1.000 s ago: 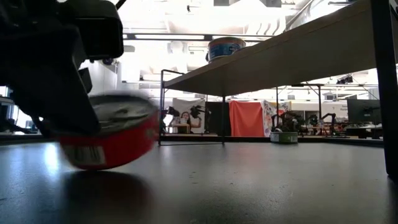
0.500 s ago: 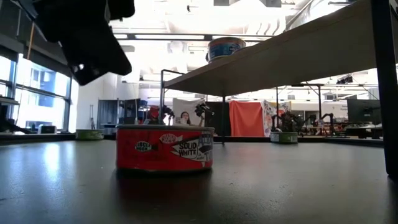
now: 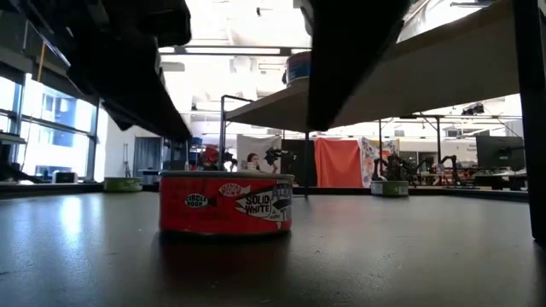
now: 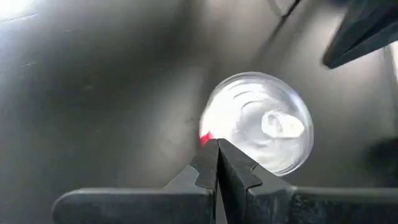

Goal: Stack canned seafood by type on shelf
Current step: Stack the red tuna can on top of the red tuna can on the shelf

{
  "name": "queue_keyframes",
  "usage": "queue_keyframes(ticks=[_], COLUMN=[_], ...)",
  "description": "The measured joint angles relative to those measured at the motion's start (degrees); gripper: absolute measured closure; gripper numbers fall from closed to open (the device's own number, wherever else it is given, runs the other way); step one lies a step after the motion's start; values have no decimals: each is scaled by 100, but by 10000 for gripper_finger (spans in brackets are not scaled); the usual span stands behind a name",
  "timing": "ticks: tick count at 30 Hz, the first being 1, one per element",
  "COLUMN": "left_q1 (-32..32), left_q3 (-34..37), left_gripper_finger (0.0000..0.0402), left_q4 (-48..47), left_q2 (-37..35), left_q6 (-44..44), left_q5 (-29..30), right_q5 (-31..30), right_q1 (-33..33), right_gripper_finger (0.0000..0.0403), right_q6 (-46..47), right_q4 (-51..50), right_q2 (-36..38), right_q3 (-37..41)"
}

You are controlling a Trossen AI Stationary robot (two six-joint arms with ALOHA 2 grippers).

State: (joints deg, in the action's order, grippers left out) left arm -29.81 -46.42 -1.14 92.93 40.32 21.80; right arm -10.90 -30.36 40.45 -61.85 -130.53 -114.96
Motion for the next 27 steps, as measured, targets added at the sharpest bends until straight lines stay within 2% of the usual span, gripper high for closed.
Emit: queue_keyframes(ticks=[2,9,18,27], left_q1=[37,132,48,44], left_q3=[-4,-9,-1,-4], left_gripper_finger=[401,401,401,401], left_q4=[77,674,489,582], left_q2=[122,464,471,471], left_q6=[-14,60,-14,-227], left_q5=[-39,-328,-374,-511], right_q5=[100,237,512,496], right_q1=[20,289,312,368], right_gripper_finger=[403,403,403,403], right_q6=[-266,19,199,155], right_q4=[35,466,1263,1410], right_q2=[1,-6,1,19], right_q3=[146,749,1266,1362])
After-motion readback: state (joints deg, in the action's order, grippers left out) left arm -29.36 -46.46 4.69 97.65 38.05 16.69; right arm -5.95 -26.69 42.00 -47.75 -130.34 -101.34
